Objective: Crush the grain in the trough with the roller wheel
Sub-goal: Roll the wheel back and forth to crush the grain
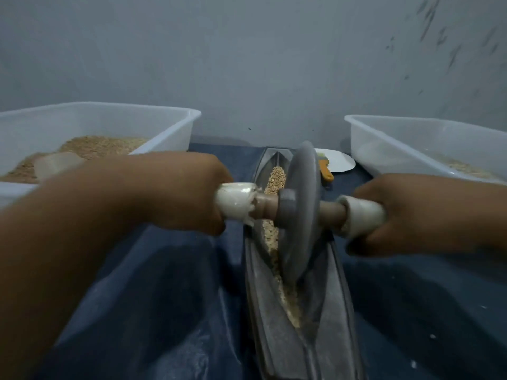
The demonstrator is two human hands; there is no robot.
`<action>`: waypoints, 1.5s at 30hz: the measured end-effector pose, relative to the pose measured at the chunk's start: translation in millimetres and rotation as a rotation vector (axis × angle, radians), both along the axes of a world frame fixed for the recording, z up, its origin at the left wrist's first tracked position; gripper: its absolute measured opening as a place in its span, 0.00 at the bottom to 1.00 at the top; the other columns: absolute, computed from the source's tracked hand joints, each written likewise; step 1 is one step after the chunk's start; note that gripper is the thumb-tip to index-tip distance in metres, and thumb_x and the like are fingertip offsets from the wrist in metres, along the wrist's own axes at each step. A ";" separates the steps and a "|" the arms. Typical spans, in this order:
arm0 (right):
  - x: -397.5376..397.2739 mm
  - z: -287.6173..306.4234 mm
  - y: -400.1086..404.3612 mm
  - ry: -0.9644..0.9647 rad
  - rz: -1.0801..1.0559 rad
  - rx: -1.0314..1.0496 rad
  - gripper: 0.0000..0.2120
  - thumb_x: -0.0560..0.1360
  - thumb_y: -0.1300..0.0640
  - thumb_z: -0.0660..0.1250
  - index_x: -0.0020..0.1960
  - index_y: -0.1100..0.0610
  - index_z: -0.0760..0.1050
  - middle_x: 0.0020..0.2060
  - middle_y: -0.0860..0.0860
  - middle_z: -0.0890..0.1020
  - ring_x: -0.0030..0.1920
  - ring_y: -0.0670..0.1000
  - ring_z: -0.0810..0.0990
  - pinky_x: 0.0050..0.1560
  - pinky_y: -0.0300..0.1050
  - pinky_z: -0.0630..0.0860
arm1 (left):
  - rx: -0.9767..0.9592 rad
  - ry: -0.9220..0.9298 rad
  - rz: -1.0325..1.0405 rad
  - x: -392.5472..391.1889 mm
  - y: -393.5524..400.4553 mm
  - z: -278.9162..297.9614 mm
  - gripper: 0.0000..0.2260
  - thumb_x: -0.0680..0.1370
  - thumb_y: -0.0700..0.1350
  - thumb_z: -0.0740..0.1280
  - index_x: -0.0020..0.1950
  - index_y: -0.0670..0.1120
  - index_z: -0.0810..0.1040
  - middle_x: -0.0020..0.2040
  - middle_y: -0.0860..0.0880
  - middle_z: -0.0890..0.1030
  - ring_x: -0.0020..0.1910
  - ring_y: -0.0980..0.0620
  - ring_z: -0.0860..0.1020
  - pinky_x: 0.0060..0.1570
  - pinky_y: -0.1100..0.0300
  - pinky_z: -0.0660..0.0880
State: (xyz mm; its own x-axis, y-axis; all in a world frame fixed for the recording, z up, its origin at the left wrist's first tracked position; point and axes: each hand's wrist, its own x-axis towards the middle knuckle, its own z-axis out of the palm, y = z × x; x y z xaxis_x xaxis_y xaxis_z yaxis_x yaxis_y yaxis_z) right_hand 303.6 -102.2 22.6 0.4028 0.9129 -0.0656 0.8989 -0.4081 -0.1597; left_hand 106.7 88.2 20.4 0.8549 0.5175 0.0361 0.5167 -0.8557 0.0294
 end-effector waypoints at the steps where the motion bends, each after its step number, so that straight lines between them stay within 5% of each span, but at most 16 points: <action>1: 5.4 -8.3 8.5 -0.114 -0.037 0.096 0.17 0.58 0.36 0.69 0.44 0.40 0.74 0.33 0.42 0.81 0.33 0.43 0.79 0.33 0.43 0.75 | 0.070 -0.085 0.023 7.8 3.8 -5.6 0.09 0.63 0.52 0.71 0.40 0.57 0.75 0.33 0.53 0.79 0.32 0.56 0.77 0.35 0.59 0.75; 4: 10.8 -27.5 28.7 -0.428 -0.151 0.325 0.11 0.71 0.44 0.67 0.43 0.47 0.67 0.39 0.47 0.79 0.42 0.55 0.79 0.37 0.44 0.68 | 0.271 -0.246 0.086 21.5 8.8 -15.5 0.06 0.69 0.50 0.68 0.43 0.54 0.73 0.40 0.52 0.77 0.40 0.49 0.75 0.40 0.58 0.71; 6: 12.4 -27.9 31.6 -0.443 -0.128 0.314 0.11 0.72 0.46 0.66 0.41 0.49 0.65 0.37 0.46 0.77 0.42 0.55 0.79 0.36 0.44 0.67 | 0.255 -0.217 0.084 21.5 9.7 -15.5 0.07 0.70 0.50 0.68 0.45 0.54 0.75 0.41 0.52 0.78 0.41 0.49 0.77 0.41 0.58 0.72; 9: 8.0 -7.9 11.9 -0.267 -0.036 0.127 0.09 0.65 0.44 0.70 0.39 0.46 0.73 0.32 0.46 0.79 0.34 0.46 0.79 0.33 0.44 0.73 | 0.126 -0.033 0.034 5.5 5.4 -4.4 0.08 0.65 0.52 0.71 0.41 0.57 0.76 0.34 0.54 0.78 0.33 0.57 0.77 0.34 0.61 0.71; 12: -6.7 12.9 -14.7 0.087 0.052 -0.082 0.21 0.53 0.35 0.69 0.45 0.35 0.75 0.30 0.41 0.82 0.28 0.41 0.80 0.28 0.39 0.76 | -0.003 0.137 -0.049 -15.3 -3.4 9.1 0.19 0.54 0.60 0.68 0.44 0.66 0.75 0.32 0.64 0.79 0.30 0.65 0.78 0.28 0.63 0.72; 16: -8.3 18.8 -15.6 0.250 0.057 -0.159 0.21 0.54 0.35 0.73 0.45 0.36 0.76 0.29 0.45 0.83 0.26 0.45 0.81 0.25 0.33 0.72 | -0.101 0.178 -0.025 -17.0 -5.0 13.2 0.24 0.51 0.64 0.65 0.48 0.68 0.74 0.31 0.61 0.81 0.28 0.61 0.79 0.30 0.60 0.78; 20: 4.2 -12.9 13.3 -0.221 -0.081 0.167 0.13 0.64 0.39 0.69 0.41 0.45 0.72 0.33 0.46 0.80 0.34 0.47 0.79 0.32 0.43 0.71 | 0.068 -0.127 0.032 10.5 6.8 -6.8 0.07 0.64 0.52 0.72 0.38 0.56 0.75 0.33 0.54 0.80 0.33 0.57 0.78 0.34 0.61 0.72; 22: 5.2 -25.7 26.6 -0.469 -0.150 0.315 0.12 0.71 0.44 0.66 0.42 0.48 0.65 0.35 0.46 0.75 0.40 0.53 0.77 0.34 0.44 0.65 | 0.144 -0.219 0.057 18.2 11.8 -14.1 0.07 0.67 0.49 0.70 0.39 0.56 0.73 0.39 0.53 0.79 0.39 0.51 0.78 0.42 0.56 0.76; 24: 5.7 -26.6 32.1 -0.516 -0.123 0.343 0.11 0.72 0.47 0.65 0.40 0.49 0.63 0.32 0.44 0.68 0.37 0.53 0.73 0.33 0.44 0.62 | 0.140 -0.201 0.072 18.4 12.7 -14.6 0.06 0.68 0.48 0.70 0.41 0.55 0.74 0.40 0.53 0.79 0.40 0.50 0.78 0.44 0.55 0.76; 28: 2.7 -3.7 6.8 -0.258 0.012 0.117 0.08 0.65 0.46 0.71 0.39 0.46 0.73 0.31 0.47 0.79 0.31 0.46 0.77 0.29 0.41 0.71 | 0.052 0.023 0.023 -0.8 4.6 -1.3 0.08 0.63 0.51 0.72 0.38 0.57 0.75 0.31 0.57 0.79 0.30 0.60 0.78 0.29 0.63 0.70; 31: -12.7 16.8 -17.4 0.147 0.073 -0.112 0.17 0.57 0.39 0.72 0.45 0.36 0.74 0.30 0.42 0.82 0.27 0.42 0.79 0.24 0.33 0.71 | -0.001 0.123 -0.053 -17.7 -3.2 9.7 0.21 0.52 0.61 0.66 0.45 0.67 0.74 0.32 0.67 0.78 0.30 0.66 0.77 0.30 0.62 0.74; 33: -13.7 21.5 -19.4 0.230 0.085 -0.148 0.22 0.54 0.35 0.71 0.47 0.39 0.76 0.29 0.45 0.82 0.25 0.44 0.80 0.25 0.33 0.72 | -0.008 0.162 -0.056 -19.2 -4.8 12.8 0.25 0.50 0.64 0.64 0.46 0.69 0.73 0.33 0.67 0.78 0.31 0.68 0.77 0.29 0.64 0.73; 36: -6.0 5.6 -2.7 -0.003 0.026 0.016 0.19 0.56 0.35 0.69 0.43 0.41 0.75 0.30 0.45 0.82 0.29 0.45 0.80 0.29 0.44 0.77 | -0.053 0.063 0.030 -3.6 0.3 3.7 0.13 0.59 0.56 0.72 0.41 0.60 0.77 0.31 0.61 0.80 0.29 0.63 0.78 0.27 0.64 0.69; 40: 7.0 -23.9 25.5 -0.467 -0.130 0.307 0.12 0.72 0.43 0.66 0.40 0.48 0.66 0.31 0.45 0.71 0.35 0.52 0.72 0.33 0.44 0.66 | 0.241 -0.261 0.085 18.1 10.7 -18.4 0.05 0.69 0.49 0.68 0.41 0.54 0.73 0.39 0.52 0.79 0.40 0.49 0.78 0.38 0.58 0.70; 42: 10.9 -25.5 29.7 -0.458 -0.122 0.320 0.12 0.73 0.46 0.67 0.39 0.49 0.65 0.32 0.45 0.70 0.36 0.53 0.72 0.34 0.44 0.66 | 0.282 -0.280 0.078 19.1 11.0 -18.9 0.05 0.70 0.49 0.67 0.42 0.54 0.73 0.40 0.52 0.78 0.41 0.48 0.77 0.37 0.59 0.67; 45: 10.5 -12.4 16.0 -0.298 -0.031 0.178 0.09 0.67 0.46 0.70 0.39 0.48 0.72 0.33 0.47 0.78 0.35 0.49 0.77 0.33 0.44 0.72 | 0.169 -0.077 0.040 5.7 9.8 -7.1 0.08 0.65 0.51 0.71 0.43 0.56 0.76 0.34 0.54 0.79 0.31 0.58 0.77 0.29 0.64 0.67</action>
State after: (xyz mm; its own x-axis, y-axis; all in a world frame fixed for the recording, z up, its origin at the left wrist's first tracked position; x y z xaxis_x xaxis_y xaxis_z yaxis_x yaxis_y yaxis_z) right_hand 314.1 -86.2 10.3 0.4080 0.8866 0.2178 0.9044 -0.4251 0.0366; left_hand 112.3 98.0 13.3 0.8250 0.5321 0.1902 0.5523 -0.8305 -0.0723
